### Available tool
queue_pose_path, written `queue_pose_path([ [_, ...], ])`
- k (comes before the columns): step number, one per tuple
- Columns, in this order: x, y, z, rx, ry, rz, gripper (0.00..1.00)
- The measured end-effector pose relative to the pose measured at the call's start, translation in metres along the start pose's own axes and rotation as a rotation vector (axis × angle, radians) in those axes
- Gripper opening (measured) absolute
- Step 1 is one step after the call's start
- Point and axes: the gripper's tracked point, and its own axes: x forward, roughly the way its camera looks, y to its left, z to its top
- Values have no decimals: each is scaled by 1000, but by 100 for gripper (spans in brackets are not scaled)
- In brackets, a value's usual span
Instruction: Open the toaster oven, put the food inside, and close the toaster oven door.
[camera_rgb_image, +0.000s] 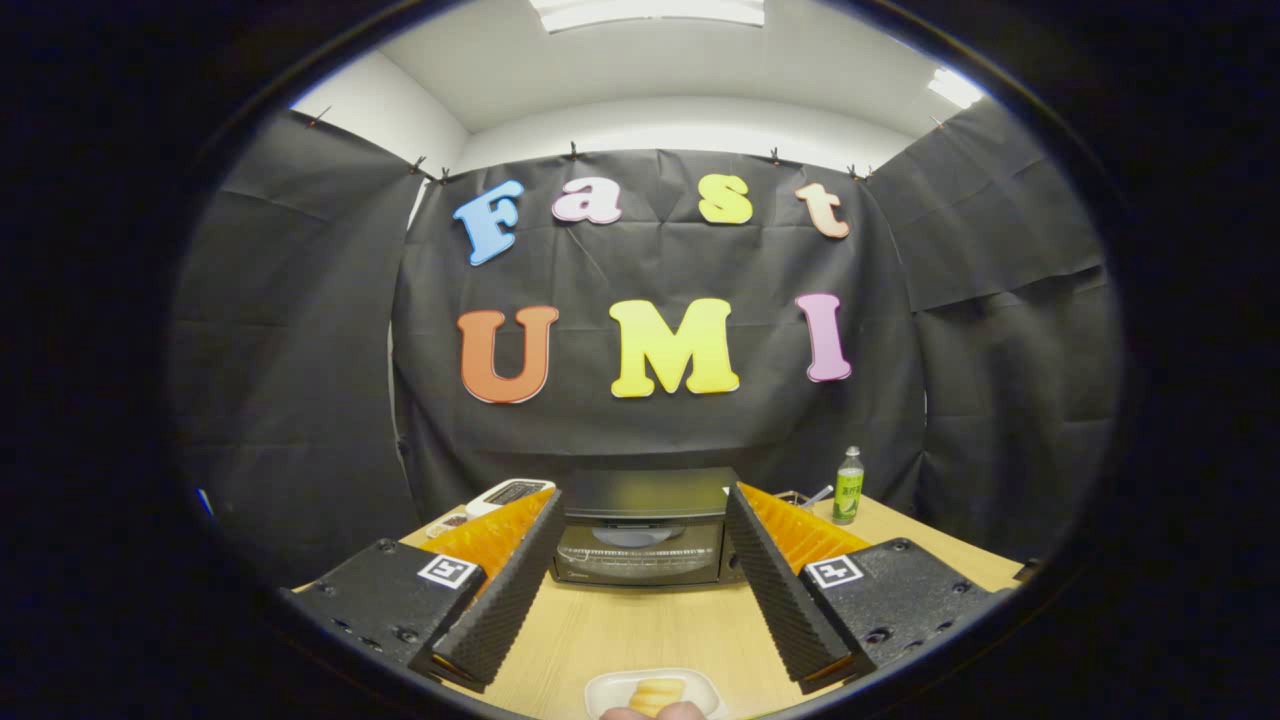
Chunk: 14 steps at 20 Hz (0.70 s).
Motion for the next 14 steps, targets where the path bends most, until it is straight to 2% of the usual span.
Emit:
queue_pose_path([
  [14,1,15,0,7,32,49,100],
])
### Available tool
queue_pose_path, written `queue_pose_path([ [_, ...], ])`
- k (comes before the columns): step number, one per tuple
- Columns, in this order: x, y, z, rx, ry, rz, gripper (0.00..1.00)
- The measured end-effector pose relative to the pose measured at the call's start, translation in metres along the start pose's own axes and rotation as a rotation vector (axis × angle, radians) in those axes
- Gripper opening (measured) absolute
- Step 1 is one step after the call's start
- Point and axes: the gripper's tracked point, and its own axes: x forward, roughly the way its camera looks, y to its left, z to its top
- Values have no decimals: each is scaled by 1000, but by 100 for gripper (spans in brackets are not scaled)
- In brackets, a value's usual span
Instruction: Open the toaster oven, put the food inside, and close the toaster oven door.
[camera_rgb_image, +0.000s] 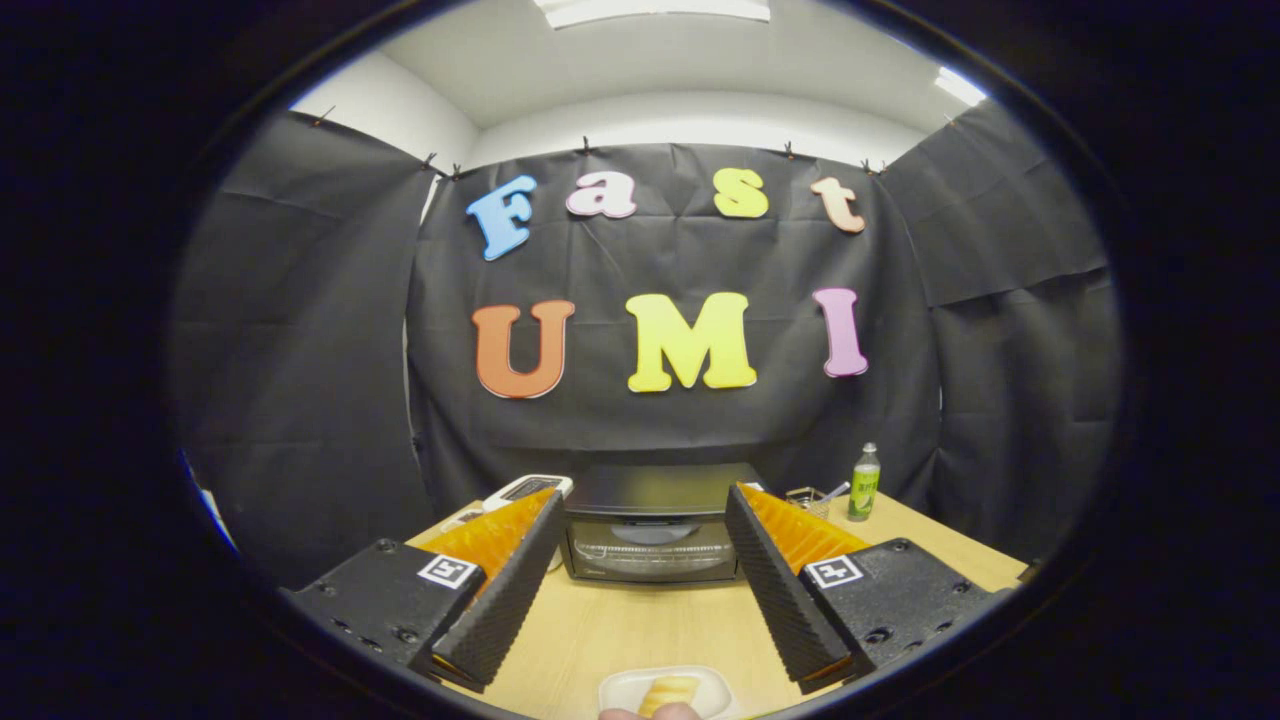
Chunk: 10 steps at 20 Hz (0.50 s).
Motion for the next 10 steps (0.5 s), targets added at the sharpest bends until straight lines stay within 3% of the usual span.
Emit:
queue_pose_path([
  [10,6,-20,0,35,2,18,100],
])
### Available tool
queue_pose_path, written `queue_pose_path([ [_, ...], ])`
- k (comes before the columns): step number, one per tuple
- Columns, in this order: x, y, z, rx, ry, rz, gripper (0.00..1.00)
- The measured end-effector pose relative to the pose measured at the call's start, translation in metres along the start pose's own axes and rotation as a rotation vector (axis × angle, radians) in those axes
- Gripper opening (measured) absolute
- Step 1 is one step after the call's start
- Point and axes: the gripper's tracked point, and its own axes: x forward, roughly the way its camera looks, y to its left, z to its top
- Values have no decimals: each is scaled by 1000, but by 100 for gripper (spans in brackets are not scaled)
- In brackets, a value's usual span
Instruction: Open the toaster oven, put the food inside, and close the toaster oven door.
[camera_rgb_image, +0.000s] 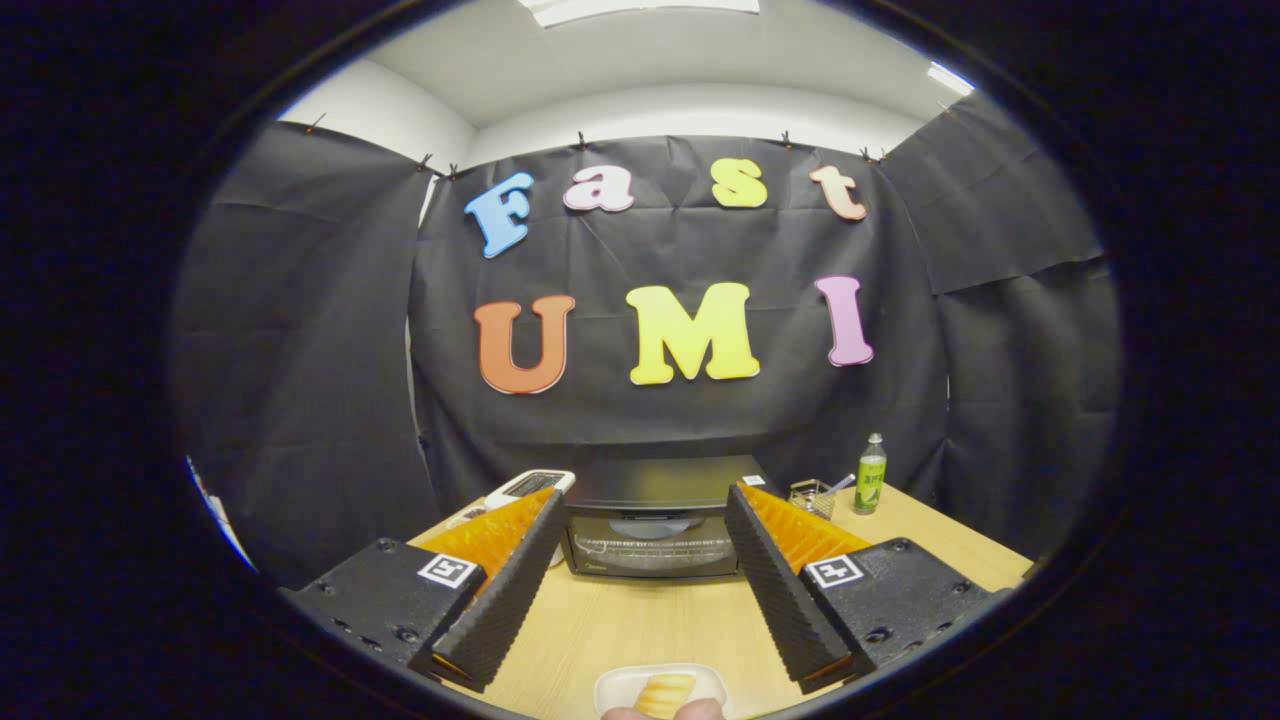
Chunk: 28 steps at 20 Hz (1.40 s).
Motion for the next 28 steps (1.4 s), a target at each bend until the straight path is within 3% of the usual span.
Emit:
queue_pose_path([
  [7,25,-40,11,-26,8,-20,100],
  [9,39,-49,11,-52,5,-25,100],
  [12,65,-44,2,-37,26,36,100],
  [14,92,-53,-4,-26,22,22,100],
  [21,200,-25,-80,-26,146,-4,100],
  [28,251,-2,-133,-46,198,-30,100],
])
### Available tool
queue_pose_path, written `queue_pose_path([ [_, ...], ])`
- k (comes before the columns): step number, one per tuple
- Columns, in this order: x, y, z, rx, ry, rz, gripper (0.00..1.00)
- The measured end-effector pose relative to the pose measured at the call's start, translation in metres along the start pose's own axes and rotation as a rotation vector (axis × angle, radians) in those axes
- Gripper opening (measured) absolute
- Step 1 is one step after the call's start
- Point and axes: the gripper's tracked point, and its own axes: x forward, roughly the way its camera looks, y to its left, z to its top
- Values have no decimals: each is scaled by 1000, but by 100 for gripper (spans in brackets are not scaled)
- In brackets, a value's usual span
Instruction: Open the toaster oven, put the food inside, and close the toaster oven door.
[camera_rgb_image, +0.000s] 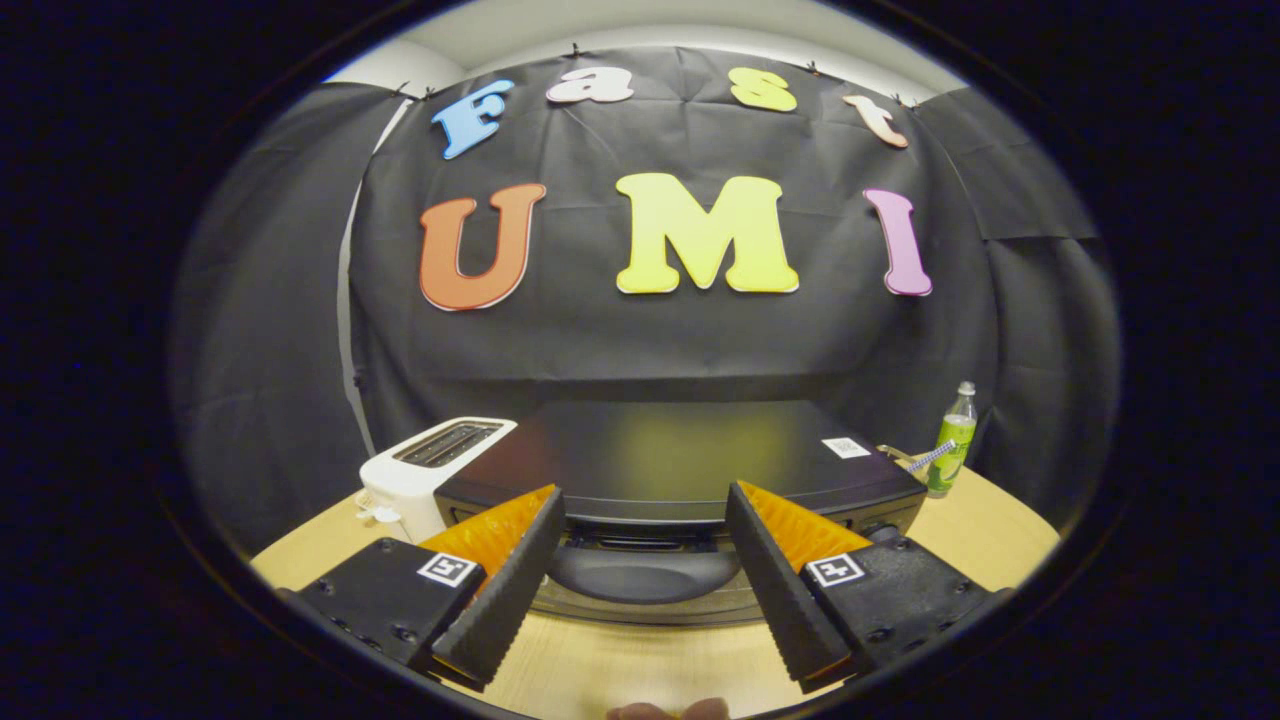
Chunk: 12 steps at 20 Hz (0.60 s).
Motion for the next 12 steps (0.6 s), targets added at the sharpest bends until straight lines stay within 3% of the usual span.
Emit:
queue_pose_path([
  [5,4,-9,-6,-63,-54,-93,100],
  [7,1,-10,-6,-6,-79,-85,100],
  [12,-12,-8,-24,-24,-45,-92,100],
])
